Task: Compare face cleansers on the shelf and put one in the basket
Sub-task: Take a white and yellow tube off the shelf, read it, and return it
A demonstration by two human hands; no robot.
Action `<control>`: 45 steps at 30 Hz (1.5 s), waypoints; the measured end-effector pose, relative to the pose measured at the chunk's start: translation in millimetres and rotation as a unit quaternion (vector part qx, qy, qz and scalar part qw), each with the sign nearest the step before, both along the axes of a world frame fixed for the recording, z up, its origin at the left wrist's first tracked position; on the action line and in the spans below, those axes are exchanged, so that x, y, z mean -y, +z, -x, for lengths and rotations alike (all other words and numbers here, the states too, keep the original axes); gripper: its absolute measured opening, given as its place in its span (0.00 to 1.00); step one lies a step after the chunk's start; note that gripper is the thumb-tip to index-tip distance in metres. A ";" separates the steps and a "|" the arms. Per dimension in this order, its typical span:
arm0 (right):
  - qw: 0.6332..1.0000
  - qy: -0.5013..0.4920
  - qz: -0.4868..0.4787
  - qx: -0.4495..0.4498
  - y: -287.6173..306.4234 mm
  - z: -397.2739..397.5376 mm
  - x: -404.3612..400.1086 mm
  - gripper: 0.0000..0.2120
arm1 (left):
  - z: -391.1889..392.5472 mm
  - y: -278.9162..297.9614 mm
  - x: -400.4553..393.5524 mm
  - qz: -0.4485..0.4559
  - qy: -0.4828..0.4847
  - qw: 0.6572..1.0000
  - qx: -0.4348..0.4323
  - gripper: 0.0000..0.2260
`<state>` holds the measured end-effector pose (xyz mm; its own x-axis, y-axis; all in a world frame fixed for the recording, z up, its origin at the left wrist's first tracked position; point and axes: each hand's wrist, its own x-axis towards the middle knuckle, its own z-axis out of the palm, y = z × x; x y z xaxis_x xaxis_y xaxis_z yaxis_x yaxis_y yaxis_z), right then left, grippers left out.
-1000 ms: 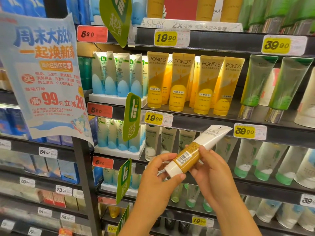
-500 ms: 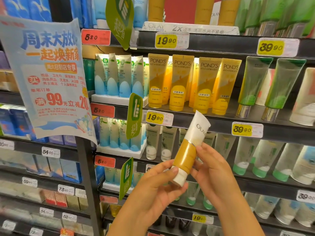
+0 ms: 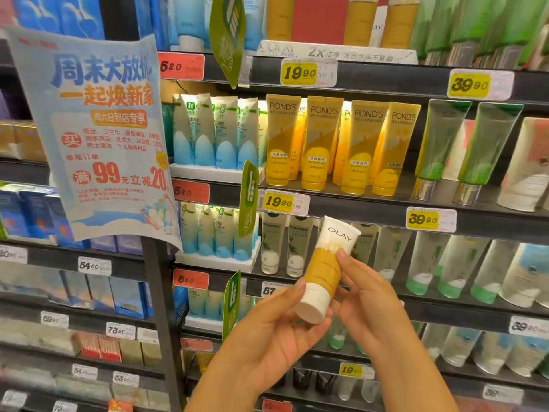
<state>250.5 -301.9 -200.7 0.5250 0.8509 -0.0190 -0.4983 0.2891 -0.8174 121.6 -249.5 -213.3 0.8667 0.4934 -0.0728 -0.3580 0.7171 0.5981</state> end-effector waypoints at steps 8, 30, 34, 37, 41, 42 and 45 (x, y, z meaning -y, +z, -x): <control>0.997 -0.029 -0.025 0.062 -2.3 14.3 4.3 0.17 | 14.0 -12.6 -9.6 -0.042 -0.048 0.998 -0.010 0.18; 0.966 -0.082 -0.056 0.237 28.2 11.9 4.7 0.17 | 2.3 -5.3 -34.2 -0.226 0.055 0.972 -0.021 0.22; 0.958 -0.065 -0.063 0.274 47.8 -9.4 -1.5 0.13 | -13.8 15.9 -32.9 -0.268 0.075 0.960 -0.025 0.23; 0.955 -0.044 -0.087 0.280 66.5 -26.8 -4.0 0.17 | -27.9 32.3 -30.8 -0.297 0.084 0.951 -0.019 0.21; 0.944 -0.023 -0.113 0.310 91.1 -53.5 -4.7 0.20 | -48.6 56.0 -28.8 -0.372 0.110 0.920 -0.047 0.20; 0.942 -0.018 -0.117 0.314 97.4 -60.5 -5.3 0.21 | -54.4 64.1 -27.8 -0.406 0.121 0.904 -0.065 0.20; 0.936 -0.006 -0.142 0.321 116.4 -79.0 -9.0 0.22 | -71.7 91.8 -23.2 -0.490 0.179 0.845 -0.115 0.21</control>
<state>329.5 -292.9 -84.2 0.3610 0.7677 0.5294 0.0747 0.5421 -0.8370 193.3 -226.3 -121.5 0.6672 0.6421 0.3775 -0.2413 -0.2933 0.9251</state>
